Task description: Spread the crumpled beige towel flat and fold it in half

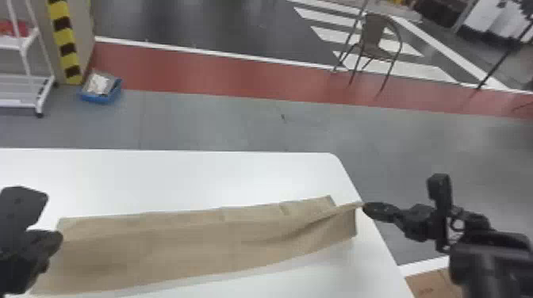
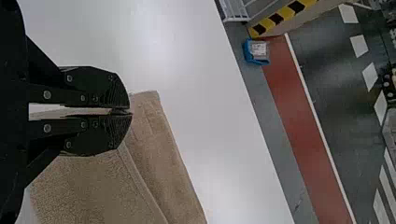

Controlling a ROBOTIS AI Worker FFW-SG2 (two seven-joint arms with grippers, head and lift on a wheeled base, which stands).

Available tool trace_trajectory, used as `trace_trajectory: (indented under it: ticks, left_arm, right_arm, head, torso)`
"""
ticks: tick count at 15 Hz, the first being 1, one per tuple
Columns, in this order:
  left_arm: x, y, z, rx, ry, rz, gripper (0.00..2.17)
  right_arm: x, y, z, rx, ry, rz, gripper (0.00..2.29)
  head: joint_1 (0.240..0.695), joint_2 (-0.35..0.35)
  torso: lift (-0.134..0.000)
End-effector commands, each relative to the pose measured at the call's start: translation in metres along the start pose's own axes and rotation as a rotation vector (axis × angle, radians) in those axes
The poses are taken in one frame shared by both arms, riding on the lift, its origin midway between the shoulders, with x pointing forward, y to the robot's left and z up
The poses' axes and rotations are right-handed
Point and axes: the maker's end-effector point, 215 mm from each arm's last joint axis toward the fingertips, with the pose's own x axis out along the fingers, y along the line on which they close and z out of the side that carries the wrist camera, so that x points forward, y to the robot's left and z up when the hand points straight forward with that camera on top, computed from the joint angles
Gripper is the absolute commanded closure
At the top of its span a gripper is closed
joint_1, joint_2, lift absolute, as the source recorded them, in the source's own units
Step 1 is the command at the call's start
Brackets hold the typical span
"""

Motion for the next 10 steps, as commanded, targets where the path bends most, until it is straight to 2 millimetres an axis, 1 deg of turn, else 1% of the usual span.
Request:
trace_trajectory:
  ticks: [1,3,5,7,10]
  left_arm:
    - [0.009,-0.002,0.012,0.0,0.007,-0.002,1.06]
    - [0.018,-0.001,0.017,0.007,0.014,0.0,1.06]
    - [0.025,0.004,0.018,0.006,0.024,0.007,1.06]
    - [0.031,0.011,0.02,0.001,0.031,0.012,1.06]
    - [0.034,0.013,0.022,-0.004,0.031,0.011,1.06]
  right_arm:
    - [0.0,-0.005,-0.002,0.016,0.001,-0.022,1.35]
    - [-0.001,-0.013,-0.003,0.048,-0.007,-0.058,1.35]
    - [0.0,-0.024,-0.01,0.09,-0.003,-0.106,1.35]
    - [0.005,-0.026,-0.012,0.13,-0.007,-0.117,1.35]
    - [0.011,-0.025,-0.015,0.145,-0.007,-0.141,1.35]
  head:
    - [0.695,-0.35]
    - [0.695,-0.35]
    - [0.695,-0.35]
    - [0.695,-0.35]
    - [0.695,-0.35]
  torso:
    - [0.0]
    - [0.0]
    - [0.0]
    - [0.0]
    - [0.0]
